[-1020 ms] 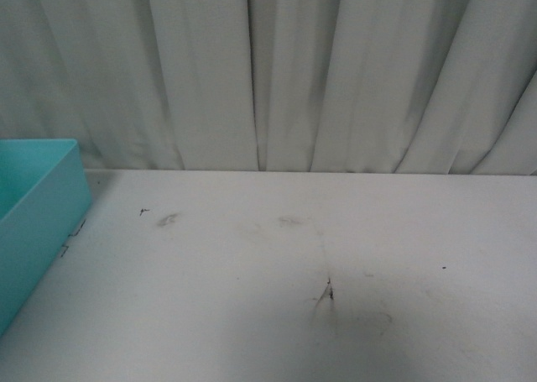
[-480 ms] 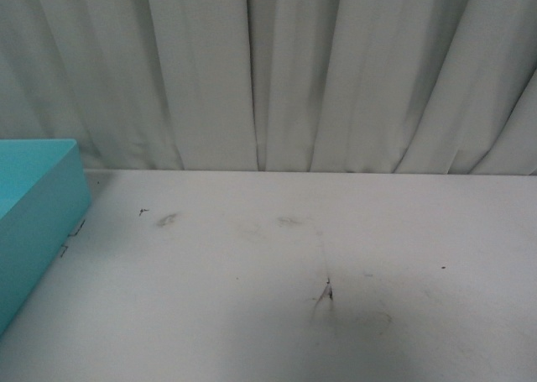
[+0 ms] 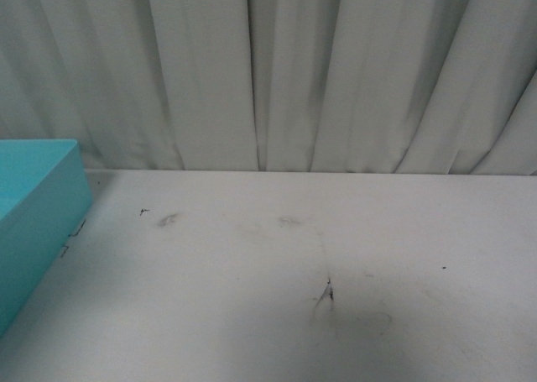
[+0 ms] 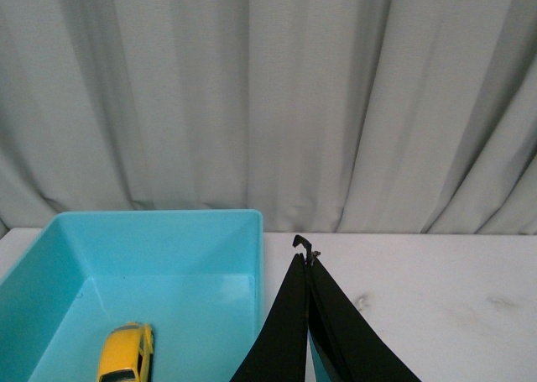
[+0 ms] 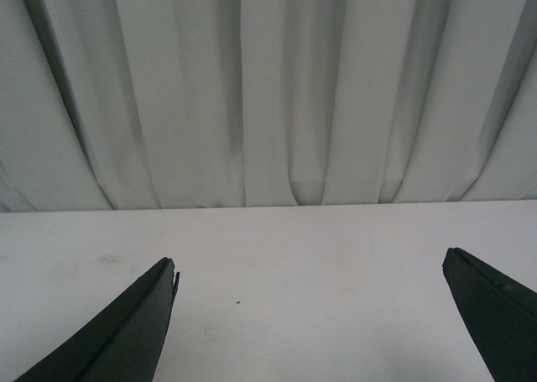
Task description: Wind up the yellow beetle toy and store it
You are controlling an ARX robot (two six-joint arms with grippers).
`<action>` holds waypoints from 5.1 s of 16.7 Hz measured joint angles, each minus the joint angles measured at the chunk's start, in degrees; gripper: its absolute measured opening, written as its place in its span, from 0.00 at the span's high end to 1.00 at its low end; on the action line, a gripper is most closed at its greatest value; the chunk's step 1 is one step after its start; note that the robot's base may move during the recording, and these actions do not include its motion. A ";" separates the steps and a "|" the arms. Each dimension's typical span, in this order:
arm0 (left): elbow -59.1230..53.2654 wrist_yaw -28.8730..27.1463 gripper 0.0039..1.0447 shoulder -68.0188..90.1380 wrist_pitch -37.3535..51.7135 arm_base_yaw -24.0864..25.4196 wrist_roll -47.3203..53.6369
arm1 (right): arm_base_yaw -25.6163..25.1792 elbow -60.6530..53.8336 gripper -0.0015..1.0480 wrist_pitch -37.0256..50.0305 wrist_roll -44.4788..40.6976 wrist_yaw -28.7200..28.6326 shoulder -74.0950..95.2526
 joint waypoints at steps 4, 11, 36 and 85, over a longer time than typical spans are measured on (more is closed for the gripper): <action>-4.59 -5.64 0.99 -9.64 -5.09 -4.76 -0.04 | 0.00 0.00 0.06 -0.02 0.00 0.00 0.00; -9.22 -6.99 0.99 -22.99 -12.94 -7.10 -0.02 | 0.00 0.00 0.06 -0.02 0.00 0.00 0.00; -9.20 -7.02 0.76 -53.92 -43.80 -7.15 -0.07 | 0.00 0.00 0.06 0.02 0.00 0.00 0.00; -9.20 -6.99 0.06 -53.92 -43.78 -7.17 -0.04 | 0.00 0.00 0.06 -0.02 0.00 -0.02 -0.02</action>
